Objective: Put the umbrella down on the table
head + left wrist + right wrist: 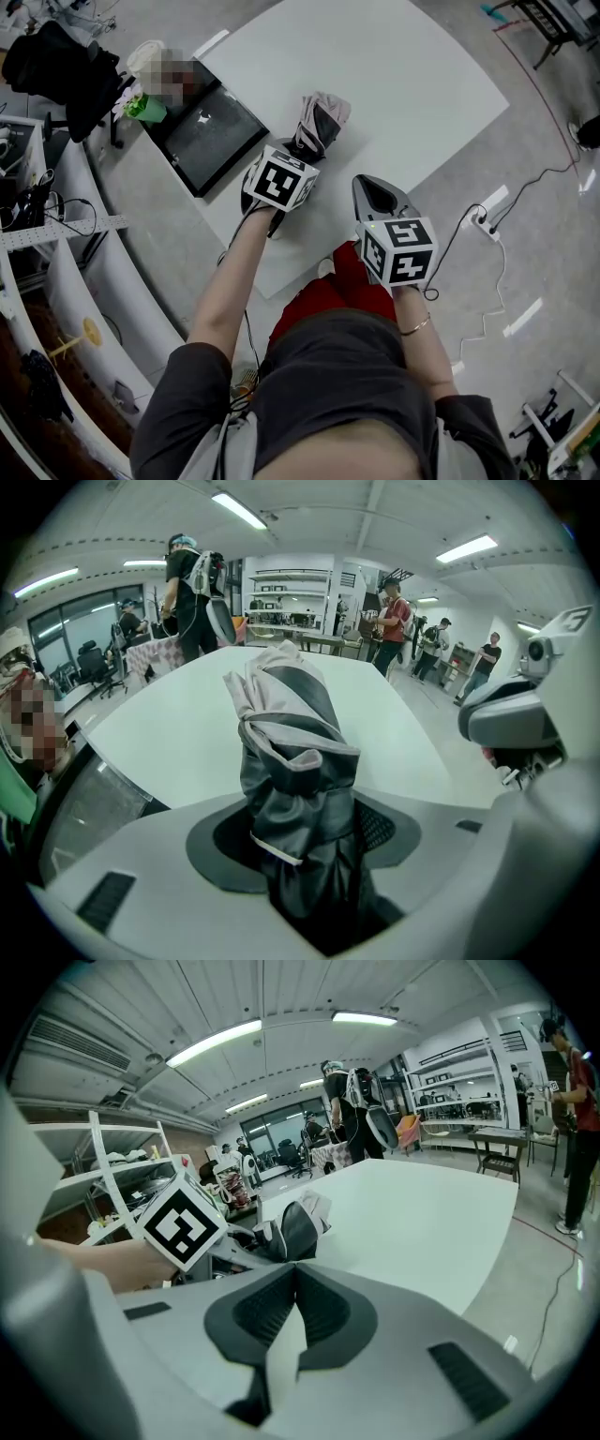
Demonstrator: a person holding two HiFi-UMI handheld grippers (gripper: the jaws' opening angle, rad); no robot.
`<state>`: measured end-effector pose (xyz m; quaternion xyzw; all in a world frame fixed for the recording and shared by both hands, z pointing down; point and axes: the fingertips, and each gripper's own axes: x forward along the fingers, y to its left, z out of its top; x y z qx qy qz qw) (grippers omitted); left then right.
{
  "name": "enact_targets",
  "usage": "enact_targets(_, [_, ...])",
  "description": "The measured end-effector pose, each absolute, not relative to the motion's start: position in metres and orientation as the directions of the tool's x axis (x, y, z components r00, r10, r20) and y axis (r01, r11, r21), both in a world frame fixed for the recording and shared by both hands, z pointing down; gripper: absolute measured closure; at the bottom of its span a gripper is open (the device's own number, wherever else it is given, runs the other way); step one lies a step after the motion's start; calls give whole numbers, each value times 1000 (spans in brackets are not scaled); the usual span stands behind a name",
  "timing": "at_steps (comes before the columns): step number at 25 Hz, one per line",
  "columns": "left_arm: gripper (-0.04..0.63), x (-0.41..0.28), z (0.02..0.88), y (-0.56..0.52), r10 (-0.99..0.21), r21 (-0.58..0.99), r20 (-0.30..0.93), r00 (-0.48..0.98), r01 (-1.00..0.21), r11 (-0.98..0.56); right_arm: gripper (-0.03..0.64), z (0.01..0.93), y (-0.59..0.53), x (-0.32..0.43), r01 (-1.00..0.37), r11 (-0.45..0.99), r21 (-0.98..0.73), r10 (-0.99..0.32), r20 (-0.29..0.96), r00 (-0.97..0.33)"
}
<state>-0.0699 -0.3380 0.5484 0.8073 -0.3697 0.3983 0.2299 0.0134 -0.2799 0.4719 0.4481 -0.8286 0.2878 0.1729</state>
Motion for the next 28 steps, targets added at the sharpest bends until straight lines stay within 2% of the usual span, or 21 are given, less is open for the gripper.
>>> enact_targets(15, [350,-63,556,-340,-388,58,839,382,-772,-633,598,472,-287,19,-844,426,-325,-644,546,-535])
enact_targets(28, [327,-69,558,-340,-456,8,818,352,-799,-602,598,466,-279,19,-848,426,-314,-660,534,-529])
